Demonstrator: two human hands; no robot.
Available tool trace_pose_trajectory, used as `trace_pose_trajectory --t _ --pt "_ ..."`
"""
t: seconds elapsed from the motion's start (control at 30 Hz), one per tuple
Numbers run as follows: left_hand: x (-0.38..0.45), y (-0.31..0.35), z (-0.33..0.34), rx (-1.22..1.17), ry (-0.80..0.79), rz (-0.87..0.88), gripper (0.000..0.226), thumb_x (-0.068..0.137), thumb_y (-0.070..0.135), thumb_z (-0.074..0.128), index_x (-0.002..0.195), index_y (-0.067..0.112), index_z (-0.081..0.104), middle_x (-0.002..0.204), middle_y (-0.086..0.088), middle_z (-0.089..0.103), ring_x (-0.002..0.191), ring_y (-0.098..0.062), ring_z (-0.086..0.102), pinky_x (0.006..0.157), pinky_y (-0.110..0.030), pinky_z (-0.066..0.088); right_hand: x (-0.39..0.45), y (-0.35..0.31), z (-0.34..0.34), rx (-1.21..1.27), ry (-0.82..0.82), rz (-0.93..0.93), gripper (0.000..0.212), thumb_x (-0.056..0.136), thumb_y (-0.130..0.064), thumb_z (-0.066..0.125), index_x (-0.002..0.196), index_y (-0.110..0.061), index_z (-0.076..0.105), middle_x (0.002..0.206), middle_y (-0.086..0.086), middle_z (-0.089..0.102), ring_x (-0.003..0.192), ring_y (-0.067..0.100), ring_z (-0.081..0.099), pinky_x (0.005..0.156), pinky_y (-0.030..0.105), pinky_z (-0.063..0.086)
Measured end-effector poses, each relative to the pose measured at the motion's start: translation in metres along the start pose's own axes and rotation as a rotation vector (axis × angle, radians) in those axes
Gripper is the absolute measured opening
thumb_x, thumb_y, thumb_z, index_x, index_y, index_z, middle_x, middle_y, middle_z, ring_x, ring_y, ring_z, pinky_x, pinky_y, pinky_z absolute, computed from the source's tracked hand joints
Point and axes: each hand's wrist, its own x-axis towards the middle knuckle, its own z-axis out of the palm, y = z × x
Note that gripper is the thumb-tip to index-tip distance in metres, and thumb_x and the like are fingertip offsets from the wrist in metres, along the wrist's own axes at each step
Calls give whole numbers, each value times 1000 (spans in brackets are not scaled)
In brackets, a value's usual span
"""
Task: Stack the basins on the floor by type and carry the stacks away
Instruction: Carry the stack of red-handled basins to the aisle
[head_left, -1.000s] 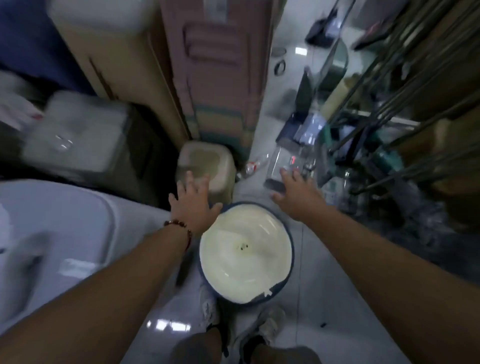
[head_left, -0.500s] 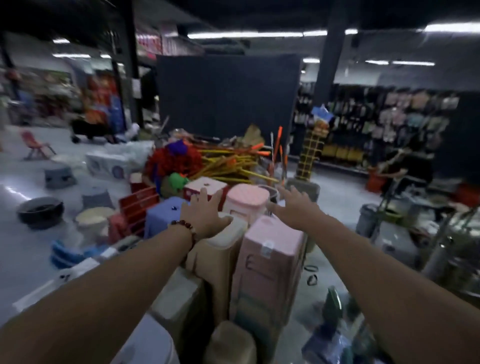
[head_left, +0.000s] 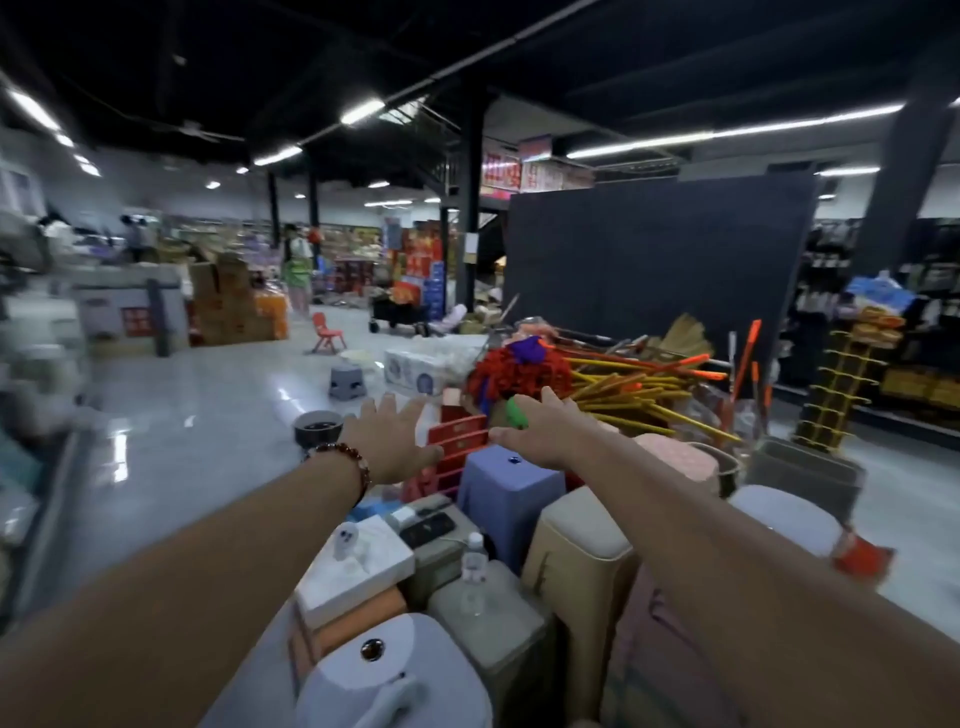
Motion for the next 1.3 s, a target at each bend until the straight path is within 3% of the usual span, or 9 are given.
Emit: trace_pose_trajectory --t 0.17,0.4,0.5,0.77,1.0,1.3 --pt "-9 -98 3 64 -1 -126 88 86 74 44 156 34 11 162 -10 21 145 -35 26 113 -52 31 43 -94 39 -36 -102 -140 81 92 -74 31 157 -31 13 166 5 -3 150 36 2 119 56 7" --pt "13 -241 -9 160 -59 -253 88 87 75 40 157 34 6 165 -11 10 148 -38 15 116 -57 22 123 -238 72 56 -99 -200 83 89 -78 29 157 -32 16 166 3 4 151 34 5 119 58 5" --pt "38 -280 -10 127 -37 -244 86 88 72 42 157 33 8 165 -12 9 148 -37 15 116 -57 21 157 -288 90 88 -67 -233 79 89 -75 33 154 -33 21 165 4 11 150 35 9 118 59 10" --pt "86 -352 54 43 -64 -267 84 92 67 42 157 32 3 165 -12 4 150 -36 9 119 -56 18 225 -337 131 92 -100 -265 76 94 -65 42 157 -31 17 165 5 11 150 35 10 117 54 15" --pt "117 -414 77 -105 -98 -390 86 91 69 42 157 34 0 166 -9 3 151 -33 9 120 -52 19 293 -385 161 189 -185 -364 79 90 -69 42 156 -32 18 165 2 10 150 30 15 119 53 20" --pt "142 -506 93 -54 -11 -426 89 88 72 44 157 34 2 165 -10 9 150 -32 15 118 -52 25 358 -463 179 165 -195 -512 75 94 -66 39 157 -32 17 166 4 5 151 31 7 119 53 15"
